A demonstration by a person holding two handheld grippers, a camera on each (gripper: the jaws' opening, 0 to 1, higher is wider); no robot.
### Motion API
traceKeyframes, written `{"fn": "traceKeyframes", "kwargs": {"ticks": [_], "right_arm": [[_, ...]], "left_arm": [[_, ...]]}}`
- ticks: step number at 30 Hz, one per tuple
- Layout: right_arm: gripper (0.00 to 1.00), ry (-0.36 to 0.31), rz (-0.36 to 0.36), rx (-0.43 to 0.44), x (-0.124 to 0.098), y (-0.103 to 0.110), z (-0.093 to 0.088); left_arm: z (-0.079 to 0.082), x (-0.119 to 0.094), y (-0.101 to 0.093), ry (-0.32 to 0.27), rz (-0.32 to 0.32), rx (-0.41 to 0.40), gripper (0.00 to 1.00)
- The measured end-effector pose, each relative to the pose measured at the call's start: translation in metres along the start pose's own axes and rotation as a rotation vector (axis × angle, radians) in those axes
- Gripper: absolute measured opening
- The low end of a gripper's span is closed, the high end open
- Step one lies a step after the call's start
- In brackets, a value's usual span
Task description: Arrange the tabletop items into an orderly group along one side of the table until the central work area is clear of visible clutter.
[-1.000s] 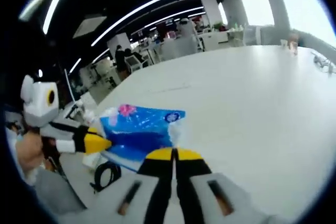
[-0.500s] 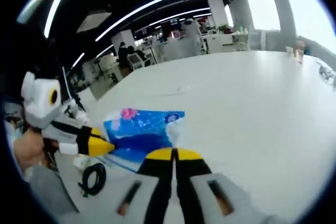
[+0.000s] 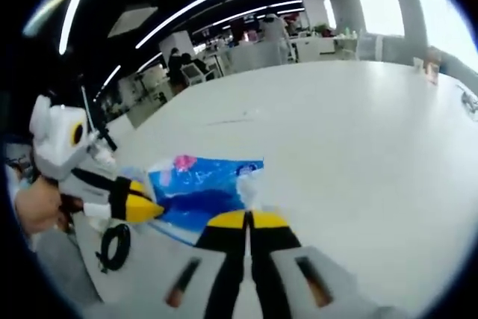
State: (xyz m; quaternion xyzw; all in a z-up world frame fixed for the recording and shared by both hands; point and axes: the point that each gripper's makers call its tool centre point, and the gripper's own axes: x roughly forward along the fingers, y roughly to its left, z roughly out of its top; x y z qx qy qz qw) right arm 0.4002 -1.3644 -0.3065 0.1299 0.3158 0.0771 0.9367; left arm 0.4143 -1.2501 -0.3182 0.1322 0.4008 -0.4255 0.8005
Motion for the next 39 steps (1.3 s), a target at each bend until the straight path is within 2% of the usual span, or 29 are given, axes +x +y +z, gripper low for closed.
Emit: {"fn": "traceKeyframes", "kwargs": {"ticks": [8, 17, 22, 28, 39], "right_arm": [[0.00, 0.059, 0.006, -0.013, 0.023, -0.012, -0.018], [0.00, 0.097, 0.015, -0.030, 0.036, -0.020, -0.033], [0.00, 0.087, 0.030, -0.031, 0.037, -0.020, -0.033], [0.00, 0.087, 0.032, -0.004, 0.038, -0.022, -0.036], [0.00, 0.093, 0.031, -0.034, 0.040, -0.021, -0.038]], "left_arm": [[-0.012, 0.023, 0.007, 0.050, 0.000, -0.044, 0.02], [-0.026, 0.044, 0.012, 0.100, 0.007, -0.075, 0.02], [-0.030, 0.046, 0.012, 0.112, 0.017, -0.074, 0.02], [-0.025, 0.048, 0.018, 0.098, 0.023, -0.099, 0.00], [-0.026, 0.047, 0.018, 0.087, 0.049, -0.110, 0.00]]}}
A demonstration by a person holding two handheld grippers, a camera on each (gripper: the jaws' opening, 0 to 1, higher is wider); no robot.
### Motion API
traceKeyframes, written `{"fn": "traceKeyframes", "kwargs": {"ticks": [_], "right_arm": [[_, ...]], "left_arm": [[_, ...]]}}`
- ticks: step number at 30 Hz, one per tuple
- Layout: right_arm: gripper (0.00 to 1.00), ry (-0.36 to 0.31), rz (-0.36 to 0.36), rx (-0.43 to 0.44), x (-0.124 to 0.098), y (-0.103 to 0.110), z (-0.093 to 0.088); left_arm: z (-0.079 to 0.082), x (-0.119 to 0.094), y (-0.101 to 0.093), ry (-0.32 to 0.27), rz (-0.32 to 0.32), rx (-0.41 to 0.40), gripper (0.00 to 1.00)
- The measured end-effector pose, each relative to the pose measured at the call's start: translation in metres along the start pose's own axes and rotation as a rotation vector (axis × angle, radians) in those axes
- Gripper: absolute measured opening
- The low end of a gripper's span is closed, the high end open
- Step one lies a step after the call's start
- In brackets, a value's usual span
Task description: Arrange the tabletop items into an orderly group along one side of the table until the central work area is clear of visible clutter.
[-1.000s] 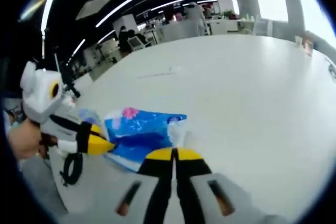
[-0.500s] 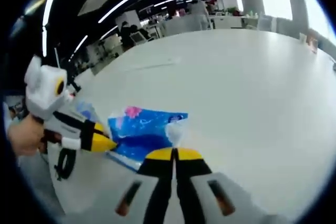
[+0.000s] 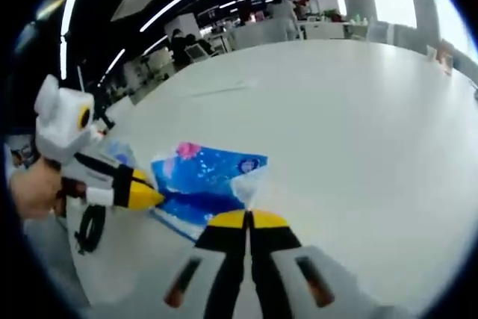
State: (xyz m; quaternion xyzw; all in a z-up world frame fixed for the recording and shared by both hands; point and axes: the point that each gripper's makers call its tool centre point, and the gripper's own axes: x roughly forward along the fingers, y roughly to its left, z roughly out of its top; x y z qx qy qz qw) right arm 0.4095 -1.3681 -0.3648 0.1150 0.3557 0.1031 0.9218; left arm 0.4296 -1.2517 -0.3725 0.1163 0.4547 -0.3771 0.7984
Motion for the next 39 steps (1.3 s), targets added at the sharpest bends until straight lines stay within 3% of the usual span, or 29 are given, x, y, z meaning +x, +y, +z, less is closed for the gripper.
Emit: {"fn": "traceKeyframes", "kwargs": {"ticks": [7, 9, 10, 12, 14, 20, 30, 39], "right_arm": [[0.00, -0.003, -0.002, -0.002, 0.000, 0.001, 0.000], [0.01, -0.006, -0.007, -0.029, -0.002, 0.002, 0.001], [0.08, -0.008, -0.009, -0.033, -0.002, 0.003, 0.001], [0.26, -0.016, -0.021, -0.046, -0.005, 0.003, 0.002], [0.44, -0.015, -0.024, -0.051, -0.008, 0.006, 0.000], [0.60, -0.075, -0.006, -0.073, -0.020, 0.012, 0.008], [0.67, -0.129, 0.002, -0.092, -0.041, 0.023, 0.026], [0.66, -0.133, -0.029, -0.107, -0.068, 0.038, 0.018]], "left_arm": [[0.000, 0.000, -0.001, -0.006, 0.005, -0.012, 0.00], [0.000, -0.001, -0.003, -0.013, 0.000, 0.003, 0.06], [0.004, -0.001, -0.004, -0.039, 0.005, 0.027, 0.14], [0.012, -0.006, 0.003, -0.093, 0.073, 0.014, 0.44], [0.011, -0.010, 0.005, -0.098, 0.092, -0.015, 0.66], [0.014, -0.026, 0.012, -0.125, 0.115, -0.027, 0.84], [0.014, -0.062, 0.014, -0.168, 0.127, -0.021, 0.89], [0.005, -0.102, 0.017, -0.205, 0.111, -0.019, 0.90]]}}
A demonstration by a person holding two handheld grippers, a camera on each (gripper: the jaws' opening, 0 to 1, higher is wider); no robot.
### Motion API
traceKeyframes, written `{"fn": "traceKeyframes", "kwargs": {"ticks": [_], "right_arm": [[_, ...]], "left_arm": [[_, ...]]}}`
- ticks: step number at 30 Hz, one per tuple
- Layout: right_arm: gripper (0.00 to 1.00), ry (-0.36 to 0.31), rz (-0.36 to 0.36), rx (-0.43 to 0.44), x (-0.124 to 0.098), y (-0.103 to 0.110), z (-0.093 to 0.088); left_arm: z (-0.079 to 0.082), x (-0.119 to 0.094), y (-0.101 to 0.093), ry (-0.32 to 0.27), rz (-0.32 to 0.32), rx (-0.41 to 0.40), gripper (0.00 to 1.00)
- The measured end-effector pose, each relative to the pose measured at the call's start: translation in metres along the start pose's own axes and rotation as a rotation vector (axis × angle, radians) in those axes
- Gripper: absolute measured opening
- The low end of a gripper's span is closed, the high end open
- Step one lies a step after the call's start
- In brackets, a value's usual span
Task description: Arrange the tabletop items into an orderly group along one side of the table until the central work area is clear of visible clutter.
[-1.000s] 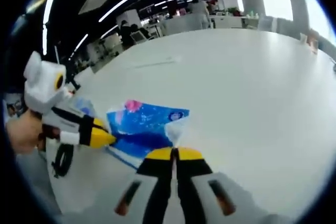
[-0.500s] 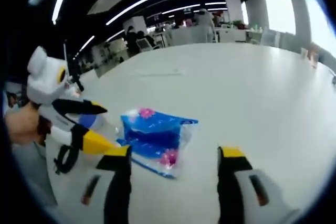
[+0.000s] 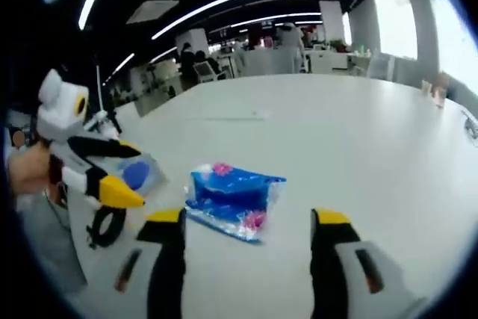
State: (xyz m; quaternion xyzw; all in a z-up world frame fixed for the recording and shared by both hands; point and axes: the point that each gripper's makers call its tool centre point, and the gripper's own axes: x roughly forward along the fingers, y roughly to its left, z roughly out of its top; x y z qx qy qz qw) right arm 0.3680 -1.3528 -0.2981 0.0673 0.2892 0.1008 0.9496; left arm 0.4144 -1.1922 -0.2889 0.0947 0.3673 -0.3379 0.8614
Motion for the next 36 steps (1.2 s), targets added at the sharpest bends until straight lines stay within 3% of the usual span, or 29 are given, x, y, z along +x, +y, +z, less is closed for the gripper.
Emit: {"fn": "traceKeyframes", "kwargs": {"ticks": [9, 22, 36], "right_arm": [[0.65, 0.018, -0.024, -0.007, -0.013, 0.011, -0.007], [0.63, 0.007, -0.024, -0.022, -0.021, 0.038, -0.002], [0.59, 0.035, -0.007, -0.012, -0.024, 0.069, -0.020]], "left_arm": [[-0.016, -0.030, 0.016, -0.016, 0.002, -0.050, 0.90], [-0.025, -0.060, 0.029, -0.040, -0.006, -0.033, 0.87], [-0.056, -0.097, 0.070, -0.016, 0.031, -0.031, 0.85]]}}
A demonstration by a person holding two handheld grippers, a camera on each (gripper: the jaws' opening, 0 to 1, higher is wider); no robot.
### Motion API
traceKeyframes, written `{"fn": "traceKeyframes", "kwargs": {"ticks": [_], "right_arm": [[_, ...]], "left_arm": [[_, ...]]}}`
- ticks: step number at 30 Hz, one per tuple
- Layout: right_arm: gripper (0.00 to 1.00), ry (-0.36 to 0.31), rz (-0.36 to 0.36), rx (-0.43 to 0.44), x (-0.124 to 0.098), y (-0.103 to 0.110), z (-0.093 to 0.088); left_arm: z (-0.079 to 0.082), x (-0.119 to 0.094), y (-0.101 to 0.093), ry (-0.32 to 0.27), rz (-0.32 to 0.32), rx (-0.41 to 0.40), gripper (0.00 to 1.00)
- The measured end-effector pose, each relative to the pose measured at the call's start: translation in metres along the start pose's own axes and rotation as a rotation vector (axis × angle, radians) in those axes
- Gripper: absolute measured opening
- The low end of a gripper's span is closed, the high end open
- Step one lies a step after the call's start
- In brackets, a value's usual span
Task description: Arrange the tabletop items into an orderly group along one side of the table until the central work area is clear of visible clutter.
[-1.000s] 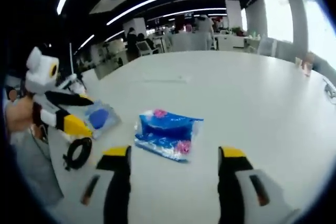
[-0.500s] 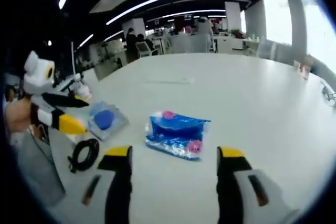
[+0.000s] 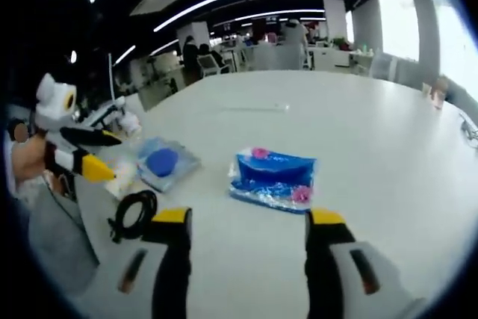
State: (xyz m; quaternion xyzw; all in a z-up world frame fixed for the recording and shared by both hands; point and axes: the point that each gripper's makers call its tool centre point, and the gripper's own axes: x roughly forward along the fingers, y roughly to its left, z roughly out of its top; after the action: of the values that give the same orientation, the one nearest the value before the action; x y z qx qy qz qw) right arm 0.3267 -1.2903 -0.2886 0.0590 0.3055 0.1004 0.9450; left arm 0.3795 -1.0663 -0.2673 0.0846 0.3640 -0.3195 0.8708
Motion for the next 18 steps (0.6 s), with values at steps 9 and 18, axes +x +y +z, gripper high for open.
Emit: {"fn": "traceKeyframes", "kwargs": {"ticks": [9, 18], "right_arm": [[0.57, -0.001, 0.017, -0.015, 0.004, 0.018, 0.004], [0.56, 0.010, 0.051, -0.047, 0.015, 0.037, 0.009]], "left_arm": [[-0.008, -0.013, 0.012, -0.014, 0.022, -0.029, 0.84], [-0.026, -0.020, 0.016, -0.022, 0.050, -0.068, 0.81]]}}
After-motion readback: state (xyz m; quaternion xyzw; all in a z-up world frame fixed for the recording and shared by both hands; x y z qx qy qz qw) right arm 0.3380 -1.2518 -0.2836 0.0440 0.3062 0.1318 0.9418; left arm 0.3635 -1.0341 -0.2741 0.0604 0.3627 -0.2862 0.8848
